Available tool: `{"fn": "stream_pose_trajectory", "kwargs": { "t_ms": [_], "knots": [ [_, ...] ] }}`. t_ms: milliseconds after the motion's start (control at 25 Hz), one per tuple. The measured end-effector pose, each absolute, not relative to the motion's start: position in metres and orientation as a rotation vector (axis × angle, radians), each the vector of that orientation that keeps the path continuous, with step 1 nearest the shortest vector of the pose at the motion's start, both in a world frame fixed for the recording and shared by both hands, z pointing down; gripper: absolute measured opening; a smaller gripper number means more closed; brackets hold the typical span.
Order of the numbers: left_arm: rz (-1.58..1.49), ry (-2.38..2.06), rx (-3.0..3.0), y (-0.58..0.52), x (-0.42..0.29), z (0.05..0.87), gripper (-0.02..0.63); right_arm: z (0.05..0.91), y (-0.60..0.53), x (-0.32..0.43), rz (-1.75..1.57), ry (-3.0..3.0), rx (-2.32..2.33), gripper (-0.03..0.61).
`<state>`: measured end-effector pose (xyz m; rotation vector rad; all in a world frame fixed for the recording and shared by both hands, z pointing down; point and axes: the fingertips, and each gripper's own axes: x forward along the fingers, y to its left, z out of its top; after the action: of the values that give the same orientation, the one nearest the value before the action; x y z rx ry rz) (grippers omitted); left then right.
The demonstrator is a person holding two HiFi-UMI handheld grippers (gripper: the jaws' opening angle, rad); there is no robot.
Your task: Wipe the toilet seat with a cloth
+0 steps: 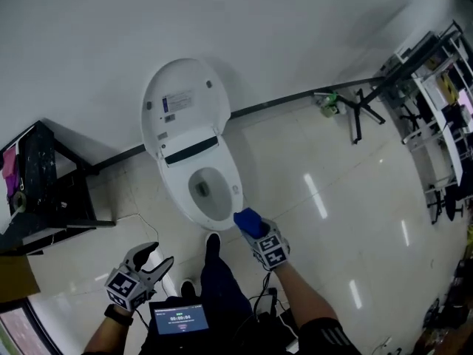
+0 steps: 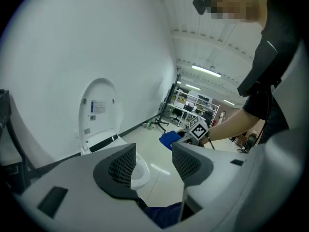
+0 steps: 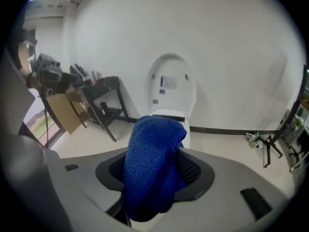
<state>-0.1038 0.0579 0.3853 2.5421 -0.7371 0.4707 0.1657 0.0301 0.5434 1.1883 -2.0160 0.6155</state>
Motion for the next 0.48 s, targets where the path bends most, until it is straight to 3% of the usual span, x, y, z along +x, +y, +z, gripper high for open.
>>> {"fn": "stream_pose_trajectory", "kwargs": {
  "t_ms": [480],
  "knots": [
    [0.591, -0.836, 2.293, -0.070, -0.039, 0.521, 0.241, 0.814, -0.112, 0.204, 0.532, -1.891, 0.779, 0.245]
  ]
}}
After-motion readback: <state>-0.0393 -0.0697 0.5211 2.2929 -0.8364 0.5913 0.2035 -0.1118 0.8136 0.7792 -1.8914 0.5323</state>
